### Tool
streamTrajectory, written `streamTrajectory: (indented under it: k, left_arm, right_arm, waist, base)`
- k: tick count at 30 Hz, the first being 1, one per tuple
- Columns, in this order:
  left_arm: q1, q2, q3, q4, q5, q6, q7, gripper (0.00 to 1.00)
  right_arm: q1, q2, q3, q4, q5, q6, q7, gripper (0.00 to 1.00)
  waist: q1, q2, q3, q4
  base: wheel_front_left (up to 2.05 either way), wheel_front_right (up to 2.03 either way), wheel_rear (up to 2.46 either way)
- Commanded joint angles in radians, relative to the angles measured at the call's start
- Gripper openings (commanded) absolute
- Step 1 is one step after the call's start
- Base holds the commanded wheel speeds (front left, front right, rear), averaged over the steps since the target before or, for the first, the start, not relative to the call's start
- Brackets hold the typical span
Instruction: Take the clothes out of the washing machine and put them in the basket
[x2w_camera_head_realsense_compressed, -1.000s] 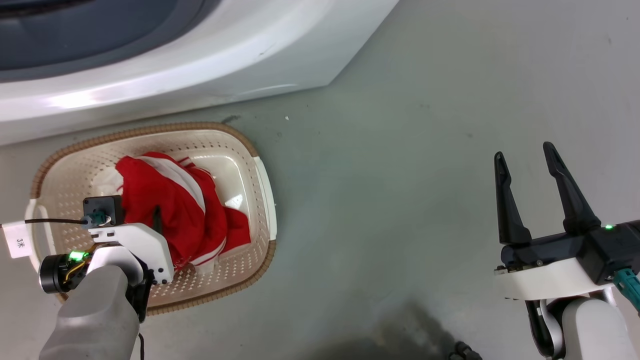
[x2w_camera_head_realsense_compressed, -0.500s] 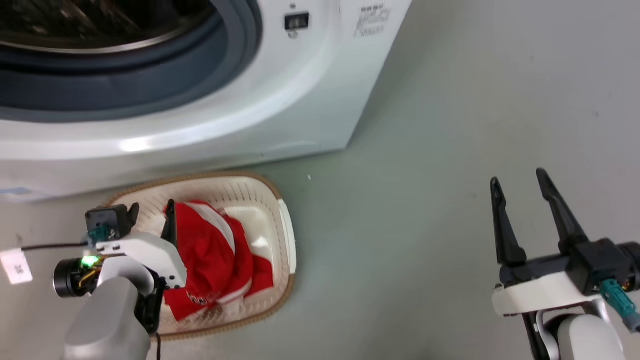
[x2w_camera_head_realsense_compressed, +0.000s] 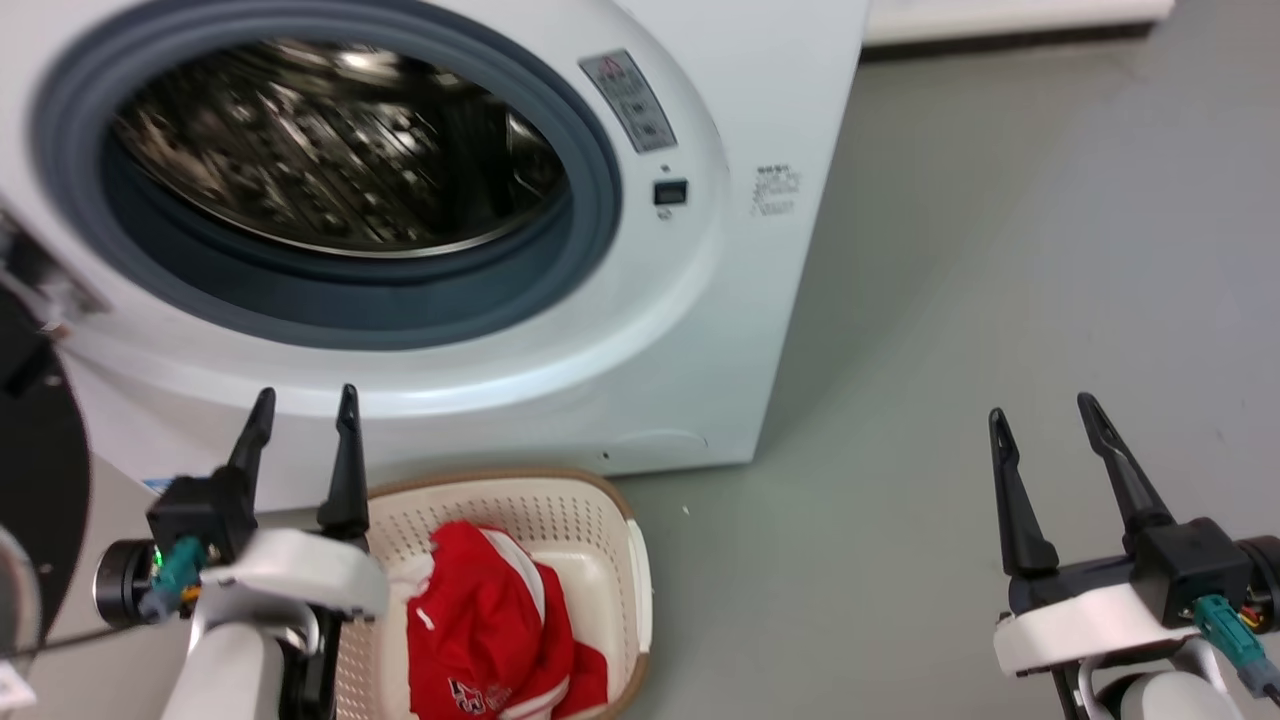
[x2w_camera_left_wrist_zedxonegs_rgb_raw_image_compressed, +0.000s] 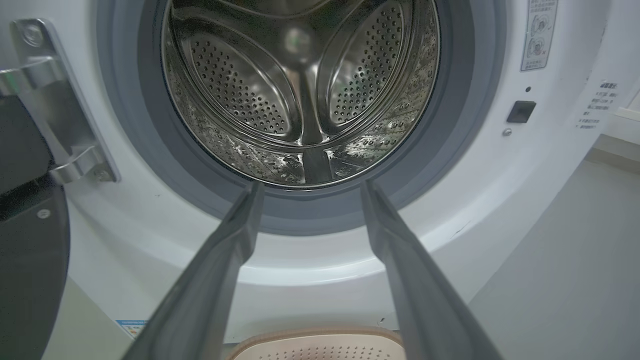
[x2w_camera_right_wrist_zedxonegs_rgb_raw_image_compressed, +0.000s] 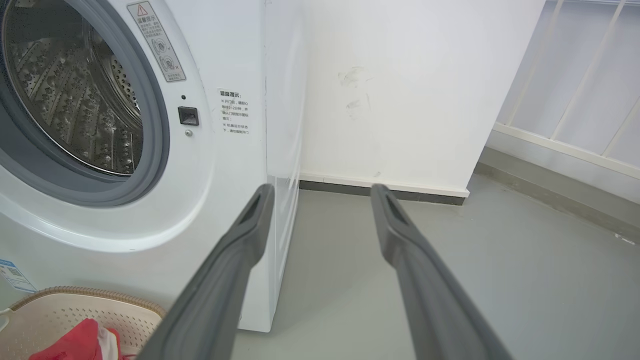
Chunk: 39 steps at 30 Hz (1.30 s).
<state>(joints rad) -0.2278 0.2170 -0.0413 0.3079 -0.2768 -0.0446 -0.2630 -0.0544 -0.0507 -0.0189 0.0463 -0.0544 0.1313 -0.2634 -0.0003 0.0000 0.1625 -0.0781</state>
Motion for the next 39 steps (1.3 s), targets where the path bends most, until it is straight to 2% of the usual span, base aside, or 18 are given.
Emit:
streamTrajectory:
  k: [1, 8, 16, 25, 39]
  left_arm:
    - [0.029, -0.006, 0.005, -0.028, 0.024, -0.003, -0.003, 1.00]
    - [0.186, -0.071, 0.044, -0.207, 0.131, 0.009, -0.002, 1.00]
    - [0.325, -0.122, 0.080, -0.296, 0.184, 0.003, -0.003, 1.00]
    - [0.365, -0.149, 0.071, -0.304, 0.222, 0.000, -0.003, 1.00]
    - [0.358, -0.158, 0.097, -0.289, 0.230, -0.009, -0.003, 1.00]
  right_arm:
    - [0.015, 0.001, -0.002, -0.001, -0.005, -0.001, -0.002, 1.00]
    - [0.068, 0.001, 0.002, -0.004, -0.019, -0.001, -0.002, 1.00]
    - [0.116, 0.001, -0.009, -0.008, -0.007, -0.001, -0.002, 1.00]
    - [0.144, 0.001, 0.010, -0.005, 0.010, -0.001, -0.002, 1.00]
    - [0.142, 0.001, 0.019, -0.010, 0.007, -0.001, -0.002, 1.00]
  waist:
    - [0.0003, 0.0000, -0.055, 0.035]
    - [0.0003, 0.0000, -0.128, 0.047]
    - [0.0003, 0.0000, -0.172, 0.036]
    - [0.0003, 0.0000, -0.196, 0.028]
    - [0.0003, 0.0000, -0.187, 0.027]
  base:
    - [0.00, 0.00, 0.00]
    - [0.00, 0.00, 0.00]
    - [0.00, 0.00, 0.00]
    - [0.00, 0.00, 0.00]
    - [0.00, 0.00, 0.00]
